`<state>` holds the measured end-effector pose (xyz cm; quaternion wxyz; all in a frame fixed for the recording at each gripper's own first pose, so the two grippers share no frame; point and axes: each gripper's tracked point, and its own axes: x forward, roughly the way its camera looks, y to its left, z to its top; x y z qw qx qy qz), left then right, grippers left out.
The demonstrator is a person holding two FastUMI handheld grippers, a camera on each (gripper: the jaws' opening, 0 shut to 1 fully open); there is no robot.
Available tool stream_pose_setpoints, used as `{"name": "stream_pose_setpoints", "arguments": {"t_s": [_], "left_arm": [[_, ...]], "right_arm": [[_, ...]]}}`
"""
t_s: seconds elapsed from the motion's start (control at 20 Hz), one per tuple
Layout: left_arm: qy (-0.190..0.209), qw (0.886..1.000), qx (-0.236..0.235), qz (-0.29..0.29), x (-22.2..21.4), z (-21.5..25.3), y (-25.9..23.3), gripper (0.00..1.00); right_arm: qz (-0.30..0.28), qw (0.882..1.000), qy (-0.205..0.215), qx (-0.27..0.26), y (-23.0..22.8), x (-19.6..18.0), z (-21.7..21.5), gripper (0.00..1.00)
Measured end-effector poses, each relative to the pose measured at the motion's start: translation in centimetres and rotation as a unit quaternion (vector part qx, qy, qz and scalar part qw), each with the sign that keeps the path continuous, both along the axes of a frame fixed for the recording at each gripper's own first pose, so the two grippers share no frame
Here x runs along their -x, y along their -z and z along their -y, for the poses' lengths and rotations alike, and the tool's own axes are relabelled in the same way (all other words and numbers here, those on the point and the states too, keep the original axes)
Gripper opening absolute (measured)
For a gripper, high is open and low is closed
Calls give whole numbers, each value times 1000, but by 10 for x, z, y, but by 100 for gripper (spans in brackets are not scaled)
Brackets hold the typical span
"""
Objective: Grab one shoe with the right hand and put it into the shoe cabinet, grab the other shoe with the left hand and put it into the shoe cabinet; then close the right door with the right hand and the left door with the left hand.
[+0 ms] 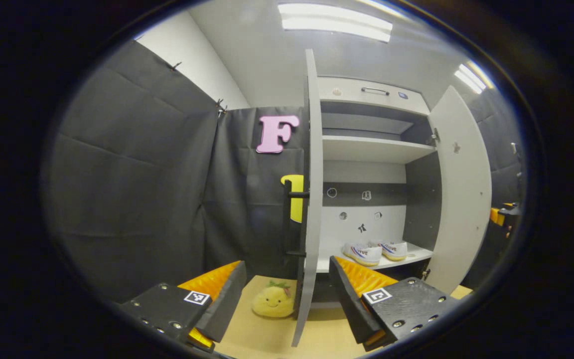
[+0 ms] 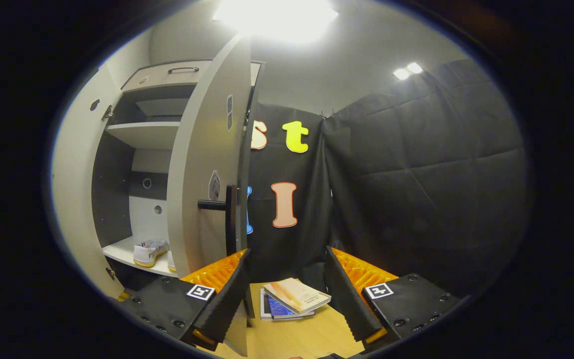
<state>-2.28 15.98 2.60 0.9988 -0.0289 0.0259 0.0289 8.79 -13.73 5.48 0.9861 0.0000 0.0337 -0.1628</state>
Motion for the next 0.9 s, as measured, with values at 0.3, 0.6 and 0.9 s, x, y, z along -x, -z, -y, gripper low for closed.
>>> {"name": "stream_pose_setpoints", "arguments": {"t_s": [0.3,0.6,0.9], "left_arm": [[-11,1000,0,-5,5,-22,4,94],[-34,999,-3,-6,12,-53,6,94],[-66,998,-13,-9,15,-83,6,95]], "right_arm": [[3,1000,-25,-6,0,-6,-35,89],[8,996,-86,-20,-1,-26,-92,90],[21,987,-156,-14,-9,-33,-154,94]]}}
